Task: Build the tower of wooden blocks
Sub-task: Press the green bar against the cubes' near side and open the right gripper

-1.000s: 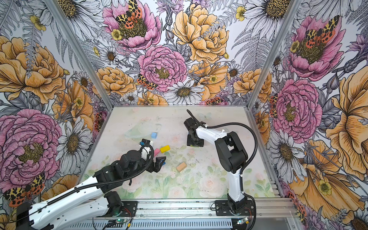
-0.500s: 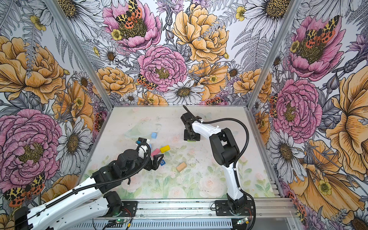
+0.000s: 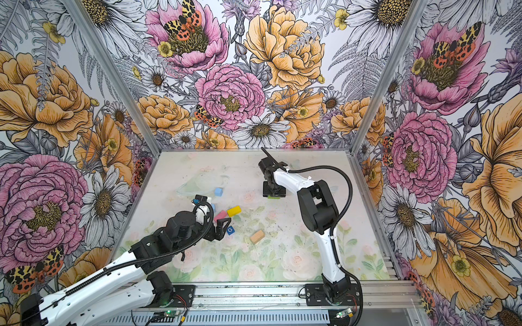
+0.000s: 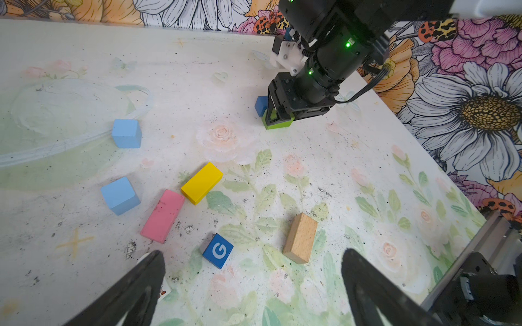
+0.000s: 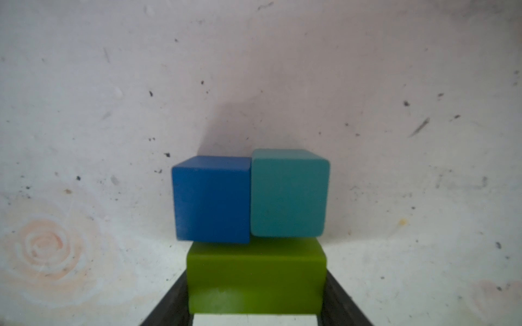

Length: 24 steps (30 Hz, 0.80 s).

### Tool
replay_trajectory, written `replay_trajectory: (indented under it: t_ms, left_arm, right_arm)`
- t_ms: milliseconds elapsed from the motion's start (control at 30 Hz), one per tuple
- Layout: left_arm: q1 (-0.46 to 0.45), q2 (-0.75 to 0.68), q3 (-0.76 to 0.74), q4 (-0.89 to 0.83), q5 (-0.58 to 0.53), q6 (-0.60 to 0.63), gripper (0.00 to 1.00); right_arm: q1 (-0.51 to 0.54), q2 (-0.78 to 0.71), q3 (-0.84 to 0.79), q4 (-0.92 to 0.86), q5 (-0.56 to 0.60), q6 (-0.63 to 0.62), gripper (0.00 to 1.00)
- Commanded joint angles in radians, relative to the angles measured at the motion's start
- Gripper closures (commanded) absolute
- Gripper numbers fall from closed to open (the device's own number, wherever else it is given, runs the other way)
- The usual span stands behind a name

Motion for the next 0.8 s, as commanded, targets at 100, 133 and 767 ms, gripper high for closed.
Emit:
replay_trajectory:
  t_ms: [100, 133, 767]
  left_arm:
    - [0.014, -0.003, -0.012, 0.033, 0.020, 0.016, 0.01]
    - [0.015, -0.003, -0.012, 0.033, 0.019, 0.015, 0.01]
    - [0.034, 0.018, -0.008, 0.045, 0.038, 0.017, 0.01]
  right_arm:
    - [-0.010, 0.054, 0.038, -0.015, 0.018, -0.017, 0.52]
    - [-0.010, 0.057, 0.041, -0.015, 0.018, -0.017, 0.52]
    - [-0.020, 0.093, 0.081, -0.024, -0.014, -0.027, 0.38]
